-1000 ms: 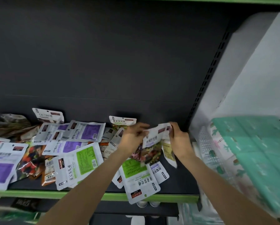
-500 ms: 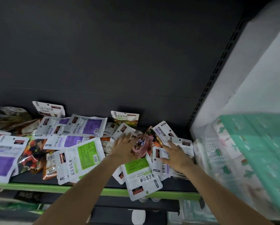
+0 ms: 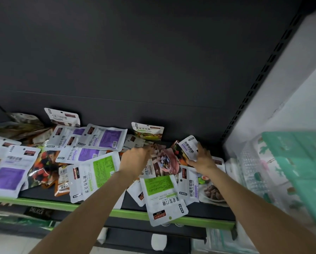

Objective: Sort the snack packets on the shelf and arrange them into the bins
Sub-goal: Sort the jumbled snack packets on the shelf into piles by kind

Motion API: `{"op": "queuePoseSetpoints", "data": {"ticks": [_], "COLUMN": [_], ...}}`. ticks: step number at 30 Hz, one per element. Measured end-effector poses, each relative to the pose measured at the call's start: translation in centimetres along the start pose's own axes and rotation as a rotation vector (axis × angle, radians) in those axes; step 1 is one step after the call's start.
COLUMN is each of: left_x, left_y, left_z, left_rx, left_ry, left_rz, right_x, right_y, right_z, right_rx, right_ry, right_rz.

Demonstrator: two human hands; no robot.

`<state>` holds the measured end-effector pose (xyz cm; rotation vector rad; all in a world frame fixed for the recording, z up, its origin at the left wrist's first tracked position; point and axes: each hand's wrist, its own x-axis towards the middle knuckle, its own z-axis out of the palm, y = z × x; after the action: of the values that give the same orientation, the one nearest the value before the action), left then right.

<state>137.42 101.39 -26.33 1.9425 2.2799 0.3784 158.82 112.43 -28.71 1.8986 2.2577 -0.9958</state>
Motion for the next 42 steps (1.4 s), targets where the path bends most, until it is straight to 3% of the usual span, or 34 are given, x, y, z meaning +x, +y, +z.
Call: {"op": "queuePoseSetpoints", "data": {"ticks": [4,8,13,17,20,21,23,26,29,32,36,39,42], "left_x": [-0.6,-0.8,-0.7,-0.5,0.3,0.6,1.0,1.1,0.6,0.5,2.8,5.1,6.5], "left_y": [-0.5,-0.8,0.2,0.9,2.8,3.5,5.2,7.5,8.1,6.5,2.8,1.9,2.0], "left_z": [1.3,3.1,2.2,1.0,0.0,0.1,0.9,3.1,4.3,4.1,4.4,5.5,6.3], "left_rx": [-0.148,-0.004,0.174,-0.098,-0.379,-0.468,-0.581,-0.556,-0.484,-0.503,-0.306,-0.193,-0.286], "left_ry": [-0.351,-0.391,-0.253,-0.075,0.083,0.093,0.015,-0.257,-0.5,-0.383,-0.227,-0.313,-0.413], "left_rz": [0.073,0.004,0.072,0.008,-0.078,-0.092,-0.072,0.098,0.267,0.18,-0.001,0.018,-0.027], "right_x": [1.1,0.6,-3.4,-6.2,-6.1,-5.9,-5.9,-6.0,-4.9,-3.9,-4.1,-4.5,-4.8], "right_y": [-1.4,-4.2,-5.4,-3.3,-1.3,-0.8,-0.5,-1.0,-0.5,1.2,2.8,2.4,2.0], "right_z": [-0.8,-3.0,-5.6,-5.5,-4.4,-4.1,-3.4,-3.1,-1.9,0.5,1.2,0.5,0.9], "right_rx": [0.068,0.154,0.083,-0.182,-0.551,-0.544,-0.379,-0.05,-0.058,-0.288,-0.332,-0.572,-0.593], "right_ry": [0.294,0.39,0.553,0.566,0.658,0.661,0.606,0.602,0.322,-0.008,0.096,0.182,0.093], "right_rz": [-0.018,-0.252,-0.352,-0.279,-0.29,-0.291,-0.346,-0.409,-0.309,-0.169,-0.004,-0.018,-0.118]}}
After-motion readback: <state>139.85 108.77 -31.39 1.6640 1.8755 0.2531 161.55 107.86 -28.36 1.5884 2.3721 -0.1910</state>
